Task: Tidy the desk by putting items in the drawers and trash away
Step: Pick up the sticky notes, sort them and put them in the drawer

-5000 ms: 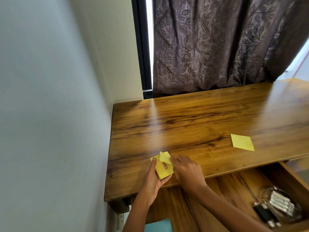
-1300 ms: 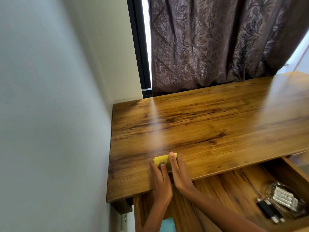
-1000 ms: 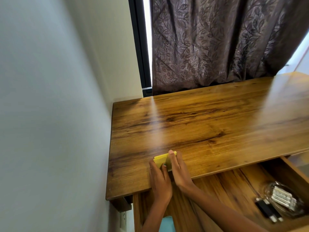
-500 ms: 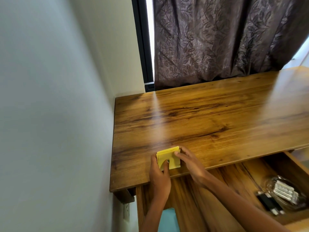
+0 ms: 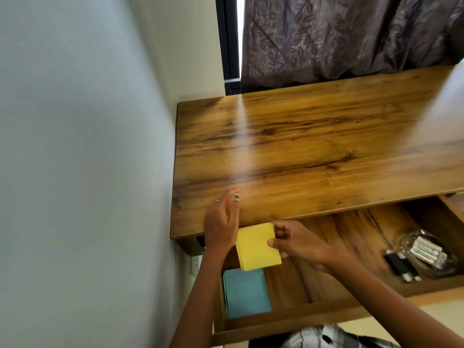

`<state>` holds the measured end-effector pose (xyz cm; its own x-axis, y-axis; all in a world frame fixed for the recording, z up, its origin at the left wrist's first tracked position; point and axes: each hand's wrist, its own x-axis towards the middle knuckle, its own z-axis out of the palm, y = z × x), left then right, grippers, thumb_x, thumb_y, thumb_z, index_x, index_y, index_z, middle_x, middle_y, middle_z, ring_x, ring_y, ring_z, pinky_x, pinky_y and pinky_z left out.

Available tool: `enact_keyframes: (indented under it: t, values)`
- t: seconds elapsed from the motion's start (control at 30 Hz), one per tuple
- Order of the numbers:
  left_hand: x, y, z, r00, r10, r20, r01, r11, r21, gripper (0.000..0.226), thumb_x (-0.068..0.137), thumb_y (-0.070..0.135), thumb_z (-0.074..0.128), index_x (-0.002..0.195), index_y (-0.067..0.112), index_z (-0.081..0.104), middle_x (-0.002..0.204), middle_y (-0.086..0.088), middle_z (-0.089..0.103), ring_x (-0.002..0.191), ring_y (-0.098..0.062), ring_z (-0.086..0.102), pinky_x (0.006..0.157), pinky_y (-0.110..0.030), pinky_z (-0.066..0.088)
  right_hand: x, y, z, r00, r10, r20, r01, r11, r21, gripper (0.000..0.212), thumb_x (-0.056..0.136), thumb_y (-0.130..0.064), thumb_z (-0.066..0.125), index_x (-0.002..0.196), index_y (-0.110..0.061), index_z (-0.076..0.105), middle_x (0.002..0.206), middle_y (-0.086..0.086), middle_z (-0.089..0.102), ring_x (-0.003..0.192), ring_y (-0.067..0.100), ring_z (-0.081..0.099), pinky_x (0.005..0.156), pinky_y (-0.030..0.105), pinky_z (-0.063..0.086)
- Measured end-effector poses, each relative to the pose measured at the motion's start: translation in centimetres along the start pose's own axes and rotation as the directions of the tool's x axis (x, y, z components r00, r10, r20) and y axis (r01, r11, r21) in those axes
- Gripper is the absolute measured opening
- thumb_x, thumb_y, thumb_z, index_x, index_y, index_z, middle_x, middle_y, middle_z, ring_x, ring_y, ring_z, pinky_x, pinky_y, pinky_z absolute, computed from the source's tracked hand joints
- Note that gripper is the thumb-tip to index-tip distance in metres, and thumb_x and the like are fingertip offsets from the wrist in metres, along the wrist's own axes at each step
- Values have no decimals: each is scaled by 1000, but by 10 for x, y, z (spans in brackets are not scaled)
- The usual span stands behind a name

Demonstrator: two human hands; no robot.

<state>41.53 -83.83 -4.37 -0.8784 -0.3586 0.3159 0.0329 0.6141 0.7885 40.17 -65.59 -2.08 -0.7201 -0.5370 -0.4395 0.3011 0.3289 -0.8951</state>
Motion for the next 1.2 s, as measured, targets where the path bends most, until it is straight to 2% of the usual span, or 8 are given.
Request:
enact_keyframes:
  t: [0.07, 0.17, 0.33, 0.53, 0.77, 0.97, 1.1, 1.2]
  values:
    - [2, -11, -2, 997, -15, 80, 0, 982, 191, 41, 96, 42, 37, 130, 26, 53, 121, 7, 62, 114, -11, 54, 93, -32, 46, -1, 18, 11, 992, 117, 46, -112, 989, -94, 27, 90, -2, 56, 115, -12, 58, 104, 3, 66, 90, 10, 63, 56, 16, 48]
    - [-3, -18, 3, 985, 6, 172, -74, 918, 391, 42, 97, 31, 45, 139, 27, 44, 145, 8, 43, 139, -14, 29, 115, -38, 19, 0, 47, 33, 958, 275, 76, -258, 949, -179, 22, 88, 0, 59, 105, -13, 57, 97, 3, 63, 84, 14, 62, 53, 20, 48]
    - [-3, -20, 6, 987, 16, 162, -87, 896, 436, 42, 97, 32, 43, 139, 29, 44, 149, 8, 38, 142, -14, 25, 115, -34, 9, 7, 71, 58, 942, 335, 3, -329, 928, -175, 25, 84, 3, 61, 99, -16, 54, 105, 9, 63, 101, 25, 62, 78, 36, 57]
    - [-3, -22, 9, 991, 33, 130, -90, 883, 461, 43, 95, 36, 39, 136, 29, 48, 146, 8, 43, 140, -15, 30, 114, -34, 11, 3, 65, 71, 940, 337, 61, -321, 929, -186, 37, 90, -2, 56, 124, -12, 46, 95, -8, 53, 98, 14, 54, 64, 18, 51]
    - [-4, -22, 11, 992, 34, 119, -87, 874, 479, 46, 93, 40, 33, 135, 29, 49, 145, 8, 44, 139, -14, 31, 113, -34, 12, 7, 56, 62, 945, 328, -7, -300, 856, -422, 68, 83, -19, 69, 140, -11, 33, 129, 9, 51, 107, 16, 53, 71, 18, 45]
    - [-5, -23, 13, 994, 38, 106, -84, 874, 479, 42, 94, 35, 42, 134, 28, 49, 143, 7, 46, 138, -16, 34, 113, -38, 19, 6, 66, 58, 923, 378, 73, -319, 858, -403, 64, 82, -8, 67, 138, -12, 37, 106, 9, 60, 85, 18, 61, 66, 27, 53]
    - [-5, -24, 13, 994, 47, 101, -91, 868, 487, 43, 94, 37, 36, 133, 28, 50, 143, 7, 46, 137, -16, 35, 113, -38, 19, 8, 61, 58, 966, 258, 36, -195, 810, -554, 59, 86, -16, 62, 139, -12, 37, 122, 11, 57, 95, 19, 60, 72, 27, 49]
    - [-4, -24, 13, 994, 55, 95, -95, 864, 495, 45, 92, 39, 33, 132, 29, 51, 142, 8, 47, 136, -15, 36, 113, -37, 18, 14, 58, 57, 999, 47, -26, -50, 642, -765, 52, 88, -22, 54, 138, -15, 40, 136, 9, 42, 121, 25, 45, 91, 32, 44]
